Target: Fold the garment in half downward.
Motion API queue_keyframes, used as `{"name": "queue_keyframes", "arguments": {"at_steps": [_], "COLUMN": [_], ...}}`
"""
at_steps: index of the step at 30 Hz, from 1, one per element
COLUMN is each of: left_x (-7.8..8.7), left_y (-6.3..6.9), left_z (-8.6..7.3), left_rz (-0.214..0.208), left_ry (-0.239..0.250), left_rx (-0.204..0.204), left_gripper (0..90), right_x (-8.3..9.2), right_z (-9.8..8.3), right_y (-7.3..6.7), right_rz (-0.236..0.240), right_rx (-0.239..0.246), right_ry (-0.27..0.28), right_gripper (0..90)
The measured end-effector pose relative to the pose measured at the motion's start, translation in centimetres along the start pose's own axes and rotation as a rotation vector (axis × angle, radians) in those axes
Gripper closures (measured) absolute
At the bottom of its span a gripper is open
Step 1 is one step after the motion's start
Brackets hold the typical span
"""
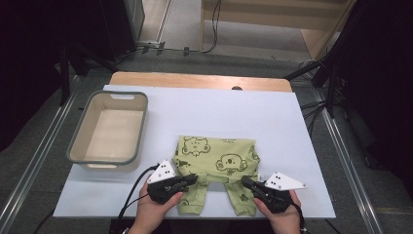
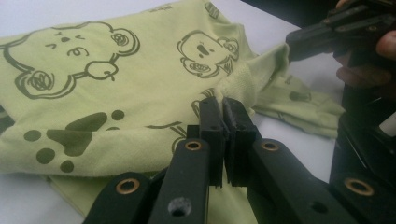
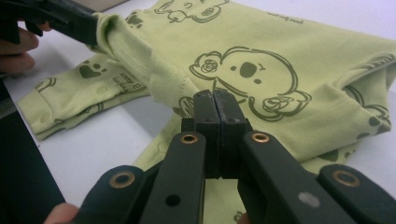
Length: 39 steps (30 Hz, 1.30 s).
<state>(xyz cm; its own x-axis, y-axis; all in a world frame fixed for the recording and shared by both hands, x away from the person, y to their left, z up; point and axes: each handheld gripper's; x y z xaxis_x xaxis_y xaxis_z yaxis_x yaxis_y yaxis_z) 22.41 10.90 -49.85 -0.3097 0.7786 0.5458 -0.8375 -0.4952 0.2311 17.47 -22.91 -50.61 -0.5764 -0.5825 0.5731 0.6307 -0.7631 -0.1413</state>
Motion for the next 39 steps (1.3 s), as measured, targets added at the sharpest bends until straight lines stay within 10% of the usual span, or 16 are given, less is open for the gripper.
{"name": "queue_keyframes", "arguments": {"at_steps": [39], "left_x": [0.3], "left_y": [3.2], "left_z": [-2.2], "left_rz": [-0.039], "left_ry": [-0.085], "left_rx": [-0.121], "left_gripper": [87.3], "right_x": [2.1], "right_z": [-3.5], "right_y": [-2.2], "right_rz": [0.002], "right_rx": [0.016], "right_ry": [-0.049], "right_gripper": [87.4]}}
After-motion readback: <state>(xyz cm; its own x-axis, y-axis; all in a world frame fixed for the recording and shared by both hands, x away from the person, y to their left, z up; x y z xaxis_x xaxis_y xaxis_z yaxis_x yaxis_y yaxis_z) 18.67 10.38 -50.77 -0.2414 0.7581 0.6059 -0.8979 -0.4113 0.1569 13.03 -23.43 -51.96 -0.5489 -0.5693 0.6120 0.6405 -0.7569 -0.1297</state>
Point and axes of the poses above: each handheld gripper's, and its own axes: x roughly backward along the jaws, z roughly out of its top, y roughly to its right, and after that the axes turned 5 degrees about -y, right-handed
